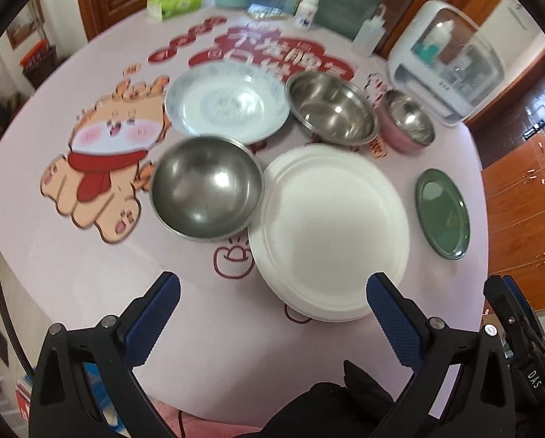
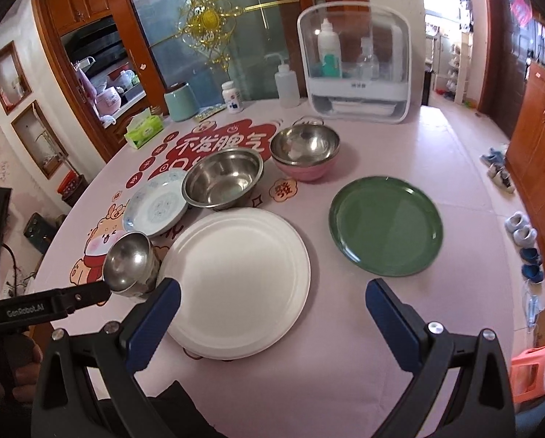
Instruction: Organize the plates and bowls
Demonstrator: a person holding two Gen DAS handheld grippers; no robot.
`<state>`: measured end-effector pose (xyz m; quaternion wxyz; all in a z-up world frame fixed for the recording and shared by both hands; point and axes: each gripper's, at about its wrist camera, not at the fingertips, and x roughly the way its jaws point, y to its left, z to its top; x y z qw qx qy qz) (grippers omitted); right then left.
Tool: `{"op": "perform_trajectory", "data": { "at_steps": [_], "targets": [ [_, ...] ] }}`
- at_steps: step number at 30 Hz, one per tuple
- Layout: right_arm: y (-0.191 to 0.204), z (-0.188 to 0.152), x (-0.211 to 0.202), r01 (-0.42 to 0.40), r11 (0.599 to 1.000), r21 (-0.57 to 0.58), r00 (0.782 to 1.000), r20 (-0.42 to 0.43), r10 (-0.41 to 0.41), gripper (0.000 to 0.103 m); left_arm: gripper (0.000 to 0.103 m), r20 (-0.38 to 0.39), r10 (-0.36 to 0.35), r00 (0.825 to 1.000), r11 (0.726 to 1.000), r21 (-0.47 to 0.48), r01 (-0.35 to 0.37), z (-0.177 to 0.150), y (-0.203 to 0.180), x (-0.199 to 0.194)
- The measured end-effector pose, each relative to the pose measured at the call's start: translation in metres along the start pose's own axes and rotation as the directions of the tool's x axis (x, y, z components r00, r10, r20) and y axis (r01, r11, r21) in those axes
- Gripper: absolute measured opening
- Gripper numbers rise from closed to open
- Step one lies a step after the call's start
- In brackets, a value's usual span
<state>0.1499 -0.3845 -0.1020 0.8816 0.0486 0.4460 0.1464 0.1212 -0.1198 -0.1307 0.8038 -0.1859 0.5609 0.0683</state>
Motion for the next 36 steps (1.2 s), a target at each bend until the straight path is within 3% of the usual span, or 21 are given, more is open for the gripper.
{"op": "perform_trajectory", "data": {
  "at_steps": [6,16,25,29,36],
  "targets": [
    [-0.017,0.003,0.026,-0.036,0.999,0.005,0.999,-0.022,0.036,0.102,0.101,-0.054,-0.004,0.999,0.999,-0.038,0.002,0.005,0.001,0.033],
    [-0.037,0.003,0.068,-0.106,0.994,0.021,0.993,-0.049,0.107,0.101,0.096,-0.069,-0.061,0.996,0.995,-0.079,0.056,0.012,0.013,0.076],
    [-0.044,-0.004,0.103,-0.131,0.991,0.041,0.984,-0.118,0.135,0.091,0.091,-0.098,-0.048,0.994,0.993,-0.111,0.037,0.015,0.023,0.104],
    [-0.048,-0.006,0.114,-0.134,0.989,0.064,0.980,-0.141,0.142,0.086,0.079,-0.125,-0.046,0.991,0.992,-0.122,0.031,0.016,0.025,0.117],
    [-0.052,-0.011,0.129,-0.124,0.988,0.087,0.974,-0.178,0.138,0.076,0.070,-0.121,-0.041,0.992,0.995,-0.094,0.030,0.020,0.021,0.125]
  ]
}}
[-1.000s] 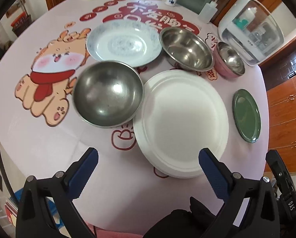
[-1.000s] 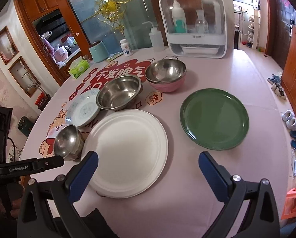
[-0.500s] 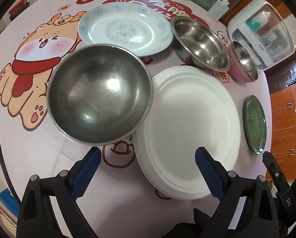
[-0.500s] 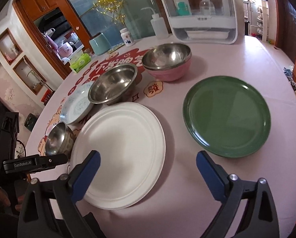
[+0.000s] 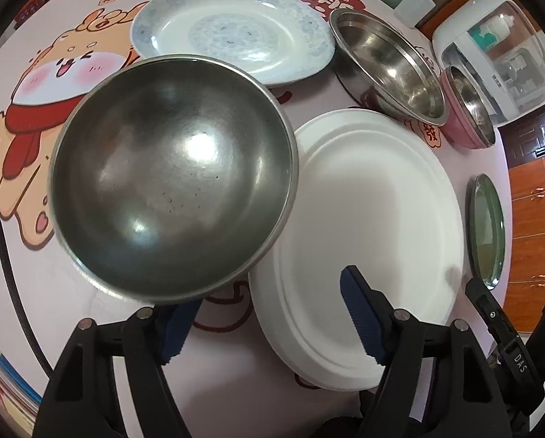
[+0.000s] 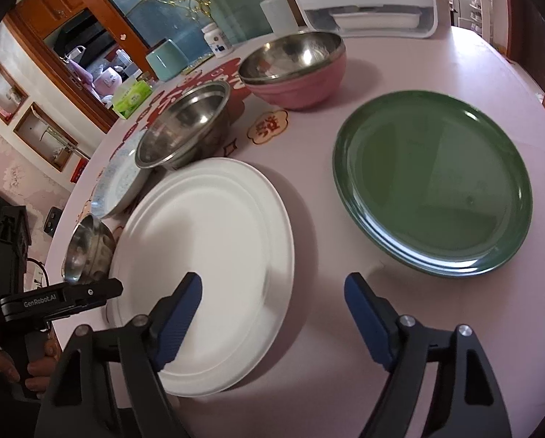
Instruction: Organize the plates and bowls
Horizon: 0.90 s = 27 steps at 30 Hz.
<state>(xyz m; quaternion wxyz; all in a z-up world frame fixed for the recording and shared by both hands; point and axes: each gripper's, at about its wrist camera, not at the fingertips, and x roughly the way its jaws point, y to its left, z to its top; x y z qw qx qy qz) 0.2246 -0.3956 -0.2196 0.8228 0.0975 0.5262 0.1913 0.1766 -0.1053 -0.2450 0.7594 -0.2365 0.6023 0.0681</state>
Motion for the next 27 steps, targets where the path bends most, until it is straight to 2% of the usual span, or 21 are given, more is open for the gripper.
{"op": "perform_trajectory", "data": {
  "at_steps": [6,10,14,18,22,23,27],
  "targets": [
    [-0.003,-0.002,0.007,-0.005,1.000,0.021,1.000,-0.013,0.005,0.065,0.067,0.003,0.012,1.000,1.000,0.014,-0.012,0.006,-0.004,0.004],
    [-0.005,-0.003,0.011,-0.013,1.000,0.029,1.000,-0.024,0.014,0.053,0.066,0.014,0.021,1.000,0.999,0.028,-0.021,0.010,-0.011,0.007],
    [-0.005,-0.002,0.012,-0.014,1.000,0.018,1.000,-0.023,0.014,0.045,0.054,0.026,0.030,0.999,0.999,0.038,-0.031,0.013,-0.011,0.006],
    [-0.004,-0.003,0.013,-0.024,1.000,0.011,0.999,-0.027,0.024,0.038,0.053,0.031,0.036,0.999,0.998,0.044,-0.037,0.014,-0.012,0.006],
    [-0.004,-0.003,0.015,-0.036,0.999,0.007,0.999,-0.031,0.037,0.032,0.043,0.038,0.042,0.998,0.998,0.052,-0.044,0.016,-0.013,0.006],
    [-0.004,-0.003,0.015,-0.038,0.999,0.007,0.999,-0.033,0.039,0.028,0.038,0.039,0.040,0.998,0.998,0.054,-0.042,0.017,-0.013,0.007],
    [-0.006,-0.002,0.015,-0.027,1.000,0.009,0.999,-0.034,0.027,0.020,0.031,0.041,0.052,0.998,0.997,0.053,-0.054,0.020,-0.015,0.009]
  ]
}}
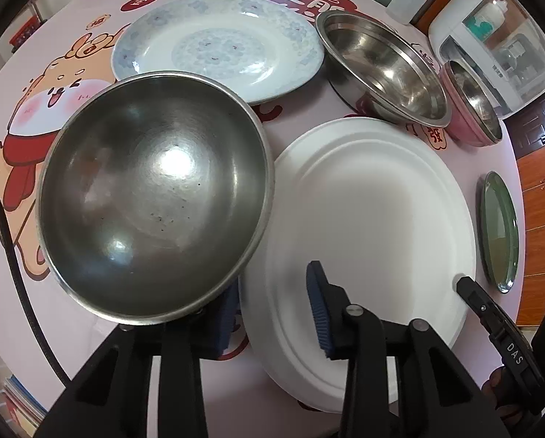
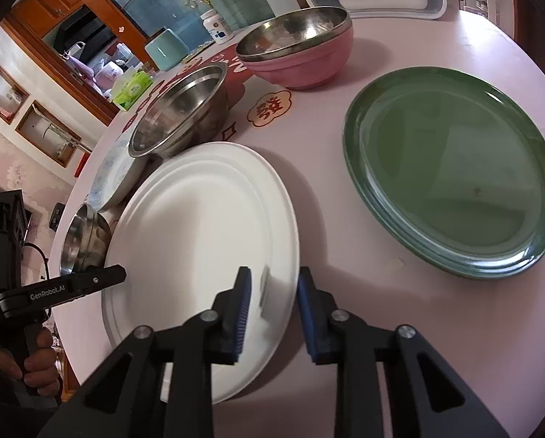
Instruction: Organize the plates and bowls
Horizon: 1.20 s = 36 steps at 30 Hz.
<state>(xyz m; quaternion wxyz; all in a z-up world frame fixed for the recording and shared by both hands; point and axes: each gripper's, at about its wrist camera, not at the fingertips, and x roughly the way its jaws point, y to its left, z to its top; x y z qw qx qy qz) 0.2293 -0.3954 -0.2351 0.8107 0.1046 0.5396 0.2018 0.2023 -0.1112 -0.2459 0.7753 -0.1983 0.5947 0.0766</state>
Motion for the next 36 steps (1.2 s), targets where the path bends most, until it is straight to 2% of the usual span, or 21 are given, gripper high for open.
{"op": "perform_trajectory", "data": {
  "at_steps": [6,20,30,36],
  "targets": [
    [-0.002,-0.001,-0.002,-0.003,1.000,0.004,1.000,-0.001,0.003,0.019,0.020,0.002,0.004,1.000,1.000,-0.001,-0.004,0.000,0.004,0.001],
    [0.003,-0.006,-0.021,0.025,1.000,-0.006,0.999,0.031,-0.024,0.019,0.020,0.034,-0.001,0.999,0.996,0.084,-0.002,-0.004,-0.009,-0.014],
    [0.010,-0.017,-0.048,0.042,0.999,-0.005,0.996,0.080,-0.042,0.020,0.020,0.129,-0.014,0.992,0.984,0.179,-0.009,-0.019,-0.021,-0.049],
    [0.018,-0.026,-0.063,0.046,0.999,-0.003,0.993,0.111,-0.045,0.020,0.020,0.162,-0.036,0.986,0.979,0.205,0.002,-0.027,-0.019,-0.068]
  ]
}}
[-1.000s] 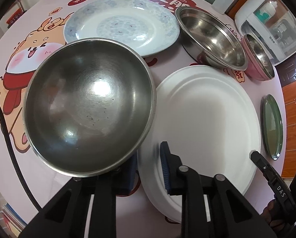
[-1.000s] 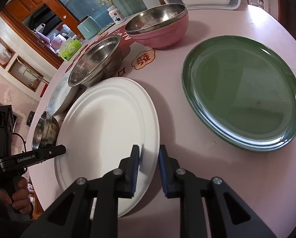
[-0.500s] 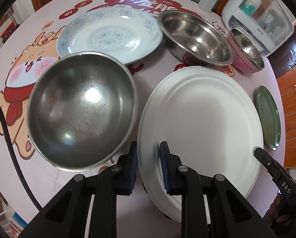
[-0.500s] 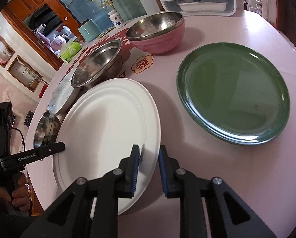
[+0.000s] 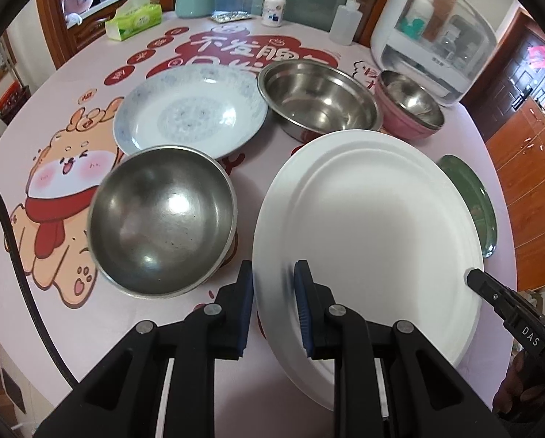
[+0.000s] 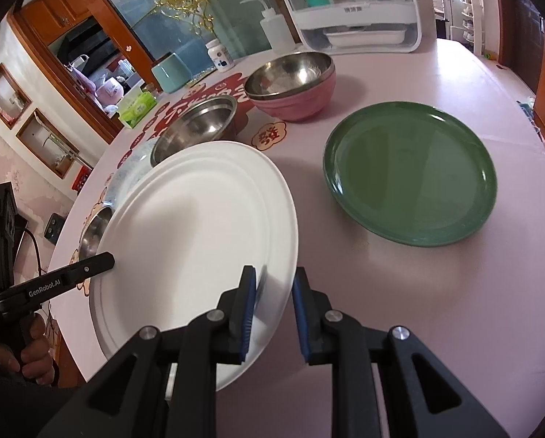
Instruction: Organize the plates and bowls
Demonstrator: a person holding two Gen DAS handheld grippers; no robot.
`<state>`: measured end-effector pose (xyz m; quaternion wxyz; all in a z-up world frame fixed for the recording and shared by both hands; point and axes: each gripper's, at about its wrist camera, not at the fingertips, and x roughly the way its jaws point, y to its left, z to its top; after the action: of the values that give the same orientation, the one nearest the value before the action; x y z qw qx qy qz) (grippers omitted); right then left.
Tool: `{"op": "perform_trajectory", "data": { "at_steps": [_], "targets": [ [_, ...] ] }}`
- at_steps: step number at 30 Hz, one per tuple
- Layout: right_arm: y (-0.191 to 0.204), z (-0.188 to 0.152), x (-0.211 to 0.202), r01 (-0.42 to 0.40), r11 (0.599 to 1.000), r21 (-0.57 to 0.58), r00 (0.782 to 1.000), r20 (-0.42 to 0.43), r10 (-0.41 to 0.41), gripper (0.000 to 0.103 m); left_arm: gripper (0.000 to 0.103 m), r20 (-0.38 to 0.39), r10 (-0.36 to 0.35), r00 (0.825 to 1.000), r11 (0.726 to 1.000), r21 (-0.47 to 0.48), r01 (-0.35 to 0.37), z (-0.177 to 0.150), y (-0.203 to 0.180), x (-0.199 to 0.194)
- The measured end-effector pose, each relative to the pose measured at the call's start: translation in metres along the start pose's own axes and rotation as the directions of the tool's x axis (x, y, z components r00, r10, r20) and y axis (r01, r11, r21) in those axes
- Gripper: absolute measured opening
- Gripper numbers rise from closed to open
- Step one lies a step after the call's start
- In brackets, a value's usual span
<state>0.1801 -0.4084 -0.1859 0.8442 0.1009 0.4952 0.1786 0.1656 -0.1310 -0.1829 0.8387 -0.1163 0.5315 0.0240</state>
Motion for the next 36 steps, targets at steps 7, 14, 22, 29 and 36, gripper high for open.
{"op": "perform_trajectory", "data": {
  "at_steps": [7,14,22,29,36],
  "targets": [
    [0.010,-0.013,-0.018,0.008,1.000,0.001,0.999,0.033,-0.008,0.020,0.020,0.022,-0.009,1.000,1.000,0.022,0.008,-0.006,0.004,-0.017],
    [0.024,-0.026,-0.028,0.016,1.000,0.003,0.999,0.044,-0.016,0.020,0.020,0.037,-0.014,0.999,0.999,0.042,0.012,-0.016,0.012,-0.031],
    [0.045,-0.049,-0.036,0.043,0.998,0.039,0.998,0.045,-0.045,0.020,0.020,0.026,-0.034,0.999,0.997,0.067,0.032,-0.028,0.030,-0.041],
    [0.067,-0.075,-0.045,0.076,0.994,0.079,0.996,0.047,-0.080,0.020,0.020,0.002,-0.053,0.999,0.993,0.109,0.052,-0.041,0.047,-0.049],
    [0.089,-0.098,-0.049,0.109,0.988,0.111,0.992,0.045,-0.114,0.021,0.020,-0.015,-0.055,0.998,0.986,0.156,0.056,-0.051,0.064,-0.059]
  ]
}}
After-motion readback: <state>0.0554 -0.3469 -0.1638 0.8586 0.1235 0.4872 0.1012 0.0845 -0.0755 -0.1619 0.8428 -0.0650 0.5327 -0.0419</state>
